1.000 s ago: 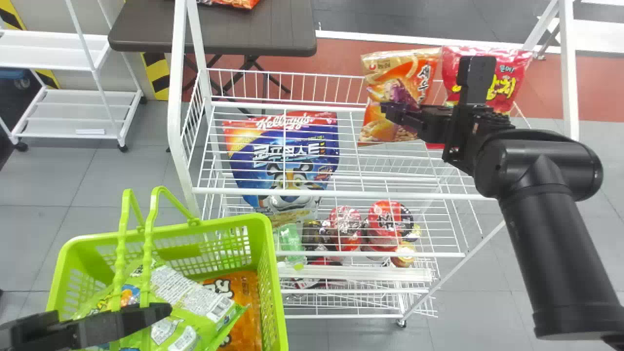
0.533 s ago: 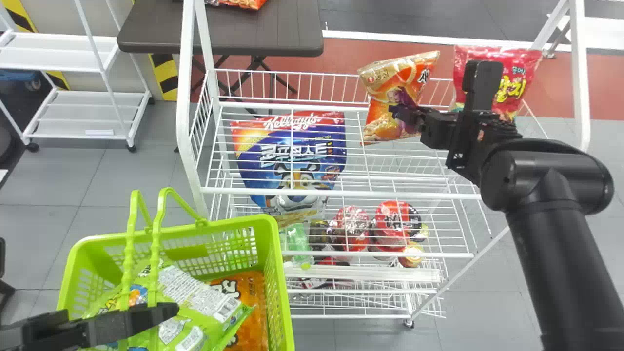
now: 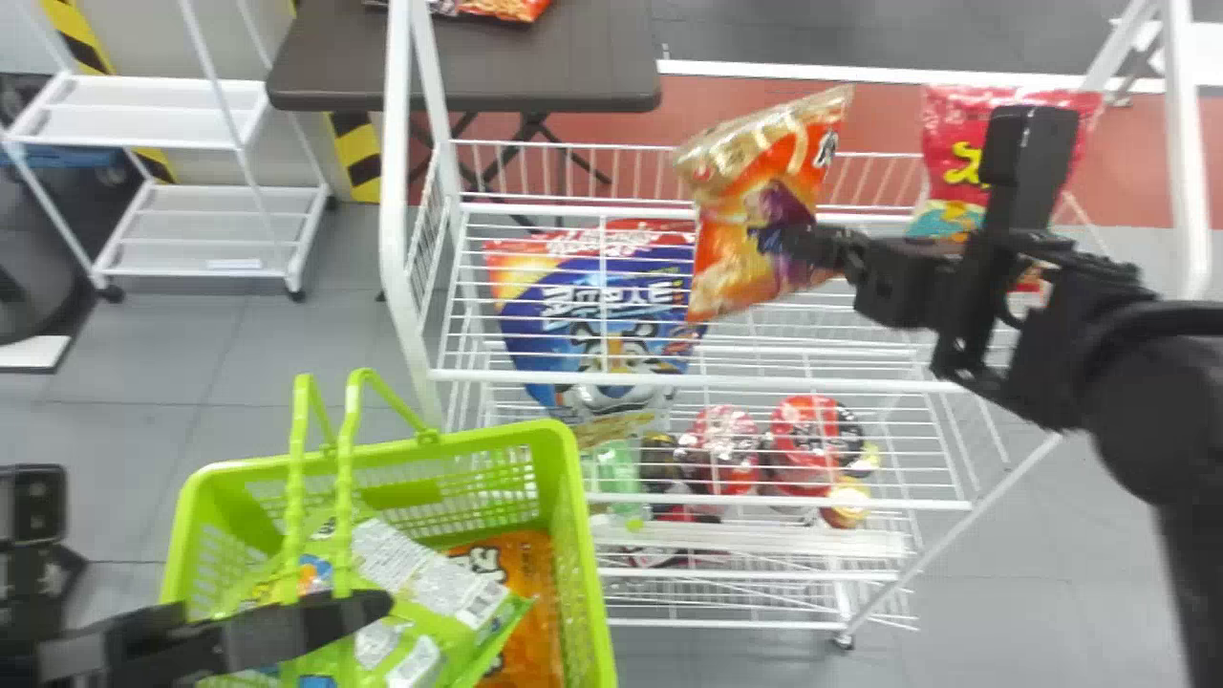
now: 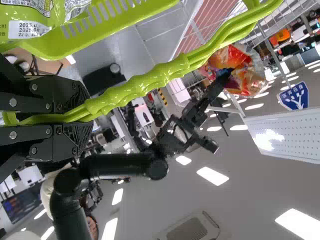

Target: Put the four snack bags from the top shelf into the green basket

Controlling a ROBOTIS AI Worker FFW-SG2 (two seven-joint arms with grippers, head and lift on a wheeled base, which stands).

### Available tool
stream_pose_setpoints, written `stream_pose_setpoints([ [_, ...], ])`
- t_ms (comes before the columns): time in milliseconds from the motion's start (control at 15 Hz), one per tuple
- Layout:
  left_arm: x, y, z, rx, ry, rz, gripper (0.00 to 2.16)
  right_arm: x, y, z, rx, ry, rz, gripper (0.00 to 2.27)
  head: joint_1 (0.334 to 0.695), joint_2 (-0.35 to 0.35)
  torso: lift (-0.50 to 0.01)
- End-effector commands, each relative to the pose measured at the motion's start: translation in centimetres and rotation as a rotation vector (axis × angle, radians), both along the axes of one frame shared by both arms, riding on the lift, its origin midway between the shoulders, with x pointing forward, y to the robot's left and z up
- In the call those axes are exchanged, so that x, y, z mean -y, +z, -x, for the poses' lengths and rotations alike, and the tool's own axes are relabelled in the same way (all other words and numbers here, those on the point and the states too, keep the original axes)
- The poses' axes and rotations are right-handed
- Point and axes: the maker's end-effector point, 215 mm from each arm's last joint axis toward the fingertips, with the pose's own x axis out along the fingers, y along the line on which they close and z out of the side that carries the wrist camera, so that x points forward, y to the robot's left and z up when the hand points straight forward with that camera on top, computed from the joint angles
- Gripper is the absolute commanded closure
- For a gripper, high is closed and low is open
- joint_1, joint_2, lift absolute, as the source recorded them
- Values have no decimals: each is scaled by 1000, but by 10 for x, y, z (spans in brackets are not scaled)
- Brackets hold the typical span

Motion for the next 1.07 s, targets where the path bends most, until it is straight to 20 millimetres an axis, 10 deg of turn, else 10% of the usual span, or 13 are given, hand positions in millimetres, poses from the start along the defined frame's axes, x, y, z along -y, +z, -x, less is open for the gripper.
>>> stream_pose_setpoints([
  [0,0,3,0,6,-3,8,2148,-63,-6,70,-120,173,-9,2253,695,23,0],
  [400,6,5,-2,-4,-10,18,2148,-167,-36,192,-370,523,-34,2253,695,256,0],
  [667,23,10,0,-15,-45,38,2148,-215,-32,219,-403,641,-86,2253,695,350,0],
  [1000,27,27,4,-27,-62,62,2148,-234,-82,220,-491,656,47,2253,695,350,0],
])
